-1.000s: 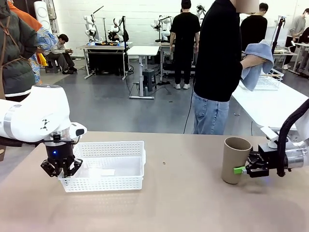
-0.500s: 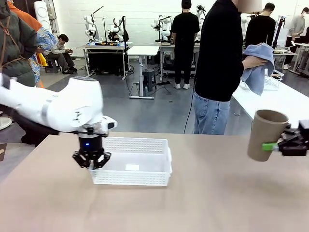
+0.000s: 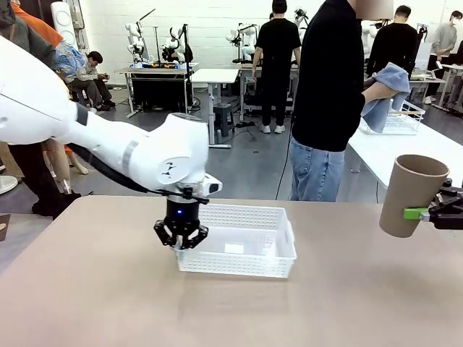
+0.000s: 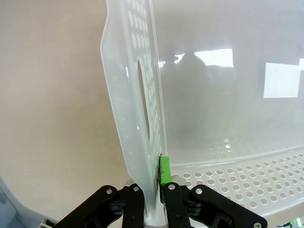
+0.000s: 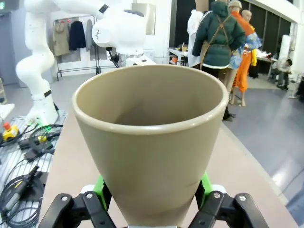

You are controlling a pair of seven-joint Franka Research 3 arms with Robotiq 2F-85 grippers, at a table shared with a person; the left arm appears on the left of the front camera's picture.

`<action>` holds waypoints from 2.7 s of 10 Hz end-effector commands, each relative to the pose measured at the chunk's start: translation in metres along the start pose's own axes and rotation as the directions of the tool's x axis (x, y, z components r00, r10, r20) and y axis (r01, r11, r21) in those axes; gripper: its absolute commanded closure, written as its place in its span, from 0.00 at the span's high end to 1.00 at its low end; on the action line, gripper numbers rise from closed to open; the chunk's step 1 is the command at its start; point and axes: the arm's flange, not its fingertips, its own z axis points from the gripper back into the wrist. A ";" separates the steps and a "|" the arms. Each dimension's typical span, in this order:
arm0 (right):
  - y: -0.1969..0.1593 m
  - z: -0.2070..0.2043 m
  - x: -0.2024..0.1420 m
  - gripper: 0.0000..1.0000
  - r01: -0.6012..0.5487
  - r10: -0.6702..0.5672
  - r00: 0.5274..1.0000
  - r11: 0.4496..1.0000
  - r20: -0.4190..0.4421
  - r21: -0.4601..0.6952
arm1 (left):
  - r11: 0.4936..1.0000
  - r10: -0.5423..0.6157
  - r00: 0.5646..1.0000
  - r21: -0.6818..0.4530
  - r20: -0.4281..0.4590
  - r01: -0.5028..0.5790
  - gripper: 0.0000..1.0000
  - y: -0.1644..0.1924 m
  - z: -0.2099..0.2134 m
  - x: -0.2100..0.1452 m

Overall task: Clean and organize the cups into the basket.
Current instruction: Pick up the Organizing basket and move it to the center of the table, then pick up the Reusable plastic cup from the right side of the table and place it inside the Organizing basket.

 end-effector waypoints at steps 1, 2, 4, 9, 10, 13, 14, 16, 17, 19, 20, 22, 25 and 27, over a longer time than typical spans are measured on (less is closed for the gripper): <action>-0.007 -0.001 0.002 0.20 -0.015 0.015 1.000 1.000 -0.005 0.001 | 0.996 -0.020 1.000 0.081 -0.002 0.020 0.00 -0.032 -0.010 0.002; -0.007 -0.001 0.002 0.20 -0.015 0.015 1.000 1.000 -0.005 0.001 | 0.996 -0.025 1.000 0.089 0.010 0.024 0.00 -0.038 -0.010 -0.002; -0.007 -0.001 0.002 0.20 -0.015 0.015 1.000 1.000 -0.005 0.001 | 0.998 0.012 1.000 0.055 0.006 -0.012 0.00 -0.017 -0.005 -0.008; 0.034 -0.058 0.097 0.83 -0.148 0.139 0.930 0.989 -0.339 -0.002 | 0.999 -0.039 0.999 0.022 0.014 0.038 0.00 -0.034 0.000 -0.004; 0.030 -0.074 0.128 0.83 -0.129 0.088 0.859 0.991 -0.505 -0.046 | 0.999 -0.039 0.999 0.022 0.014 0.038 0.00 -0.034 0.000 -0.004; 0.022 -0.151 0.167 0.83 -0.154 -0.069 0.516 0.973 -0.854 -0.172 | 0.999 -0.039 0.999 0.022 0.014 0.038 0.00 -0.034 0.000 -0.004; 0.024 -0.181 0.163 0.83 -0.159 -0.102 0.405 0.971 -0.909 -0.180 | 0.999 -0.039 0.999 0.022 0.014 0.038 0.00 -0.034 0.000 -0.004; 0.035 -0.237 0.145 0.83 -0.162 -0.044 0.209 0.984 -0.977 -0.078 | 0.999 -0.039 0.999 0.022 0.014 0.038 0.00 -0.034 0.000 -0.004; 0.042 -0.251 0.136 0.83 -0.136 0.016 0.094 0.991 -0.995 0.003 | 0.999 -0.039 0.999 0.022 0.014 0.038 0.00 -0.034 0.000 -0.004; 0.043 -0.266 0.125 0.83 -0.086 0.124 0.115 0.990 -0.986 0.115 | 0.999 -0.039 0.999 0.022 0.014 0.038 0.00 -0.034 0.000 -0.004; 0.042 -0.270 0.121 0.83 -0.065 0.170 0.129 0.984 -0.977 0.163 | 0.999 -0.039 0.999 0.022 0.014 0.038 0.00 -0.034 0.000 -0.004; 0.040 -0.289 0.115 0.83 -0.028 0.260 0.162 0.966 -0.952 0.259 | 0.999 -0.039 0.999 0.022 0.014 0.038 0.00 -0.034 0.000 -0.004; 0.028 -0.311 0.103 0.83 -0.034 0.350 0.266 0.935 -0.898 0.354 | 0.999 -0.039 0.999 0.022 0.014 0.038 0.00 -0.034 0.000 -0.004; 0.040 -0.306 0.107 0.83 -0.052 0.286 0.161 0.958 -0.945 0.282 | 0.999 -0.039 0.999 0.022 0.014 0.038 0.00 -0.034 0.000 -0.004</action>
